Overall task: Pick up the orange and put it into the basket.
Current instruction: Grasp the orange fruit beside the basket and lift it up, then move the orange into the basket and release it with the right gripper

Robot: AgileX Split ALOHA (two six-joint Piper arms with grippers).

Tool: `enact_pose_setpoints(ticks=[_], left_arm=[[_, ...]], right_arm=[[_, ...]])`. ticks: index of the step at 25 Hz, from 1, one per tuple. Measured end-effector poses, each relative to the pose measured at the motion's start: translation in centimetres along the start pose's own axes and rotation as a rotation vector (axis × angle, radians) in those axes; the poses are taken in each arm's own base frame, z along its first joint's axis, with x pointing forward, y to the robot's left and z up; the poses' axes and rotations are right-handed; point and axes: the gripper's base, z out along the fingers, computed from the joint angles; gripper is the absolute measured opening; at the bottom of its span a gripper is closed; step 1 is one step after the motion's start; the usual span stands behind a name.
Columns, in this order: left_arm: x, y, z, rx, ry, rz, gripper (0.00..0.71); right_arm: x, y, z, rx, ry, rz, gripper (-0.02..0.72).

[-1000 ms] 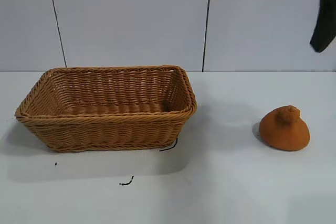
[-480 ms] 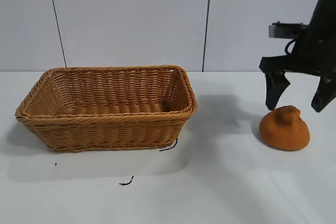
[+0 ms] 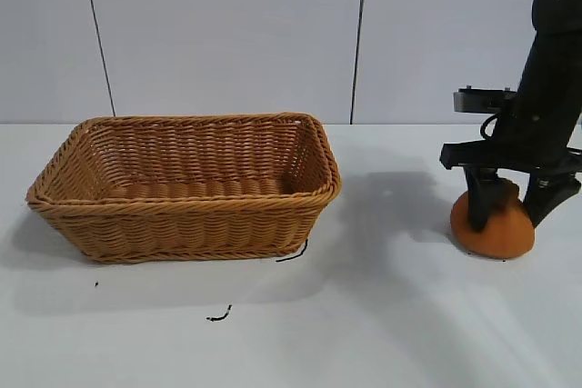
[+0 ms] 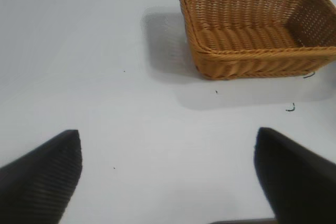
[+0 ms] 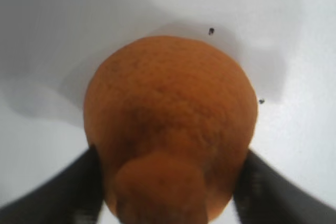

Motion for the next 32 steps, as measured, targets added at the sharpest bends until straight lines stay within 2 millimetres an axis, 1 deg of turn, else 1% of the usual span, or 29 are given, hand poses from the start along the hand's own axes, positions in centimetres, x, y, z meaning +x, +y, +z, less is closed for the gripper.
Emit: enact_pose_setpoints(ticks=[1,2,4,6,7,12,15,18,20,23,27,32], left_arm=[[0.0,0.0,0.0,0.0,0.0,0.0,0.639],[0.0,0.0,0.0,0.0,0.0,0.0,0.639],[0.0,0.0,0.0,0.0,0.0,0.0,0.639],[0.0,0.0,0.0,0.0,0.0,0.0,0.639],[0.0,0.0,0.0,0.0,0.0,0.0,0.639],[0.0,0.0,0.0,0.0,0.0,0.0,0.639],[0.0,0.0,0.0,0.0,0.0,0.0,0.639],[0.0,0.0,0.0,0.0,0.0,0.0,0.639],[0.0,0.0,0.0,0.0,0.0,0.0,0.639],[0.0,0.0,0.0,0.0,0.0,0.0,0.639],[0.0,0.0,0.0,0.0,0.0,0.0,0.639],[0.0,0.0,0.0,0.0,0.0,0.0,0.639]], right_arm=[[0.0,0.0,-0.1,0.0,0.001,0.0,0.165],[0.1,0.0,-0.6,-0.001,-0.004,-0.001,0.125],[0.0,0.2,-1.8,-0.003,-0.027,-0.004,0.096],[-0.2,0.3,-3.6,-0.005,-0.054,-0.01,0.095],[-0.5,0.4,-4.7,-0.006,-0.08,-0.014,0.095],[-2.0,1.2,-11.7,-0.019,-0.194,-0.035,0.095],[-2.7,1.5,-14.7,-0.025,-0.239,-0.046,0.095],[-3.1,1.9,-16.7,-0.038,-0.277,-0.04,0.094],[-3.3,2.5,-17.6,-0.042,-0.297,-0.049,0.094],[-3.2,4.4,-18.3,-0.051,-0.321,-0.089,0.094],[-2.5,8.5,-18.1,-0.074,-0.32,-0.173,0.094],[-1.0,14.8,-17.5,-0.117,-0.343,-0.302,0.094]])
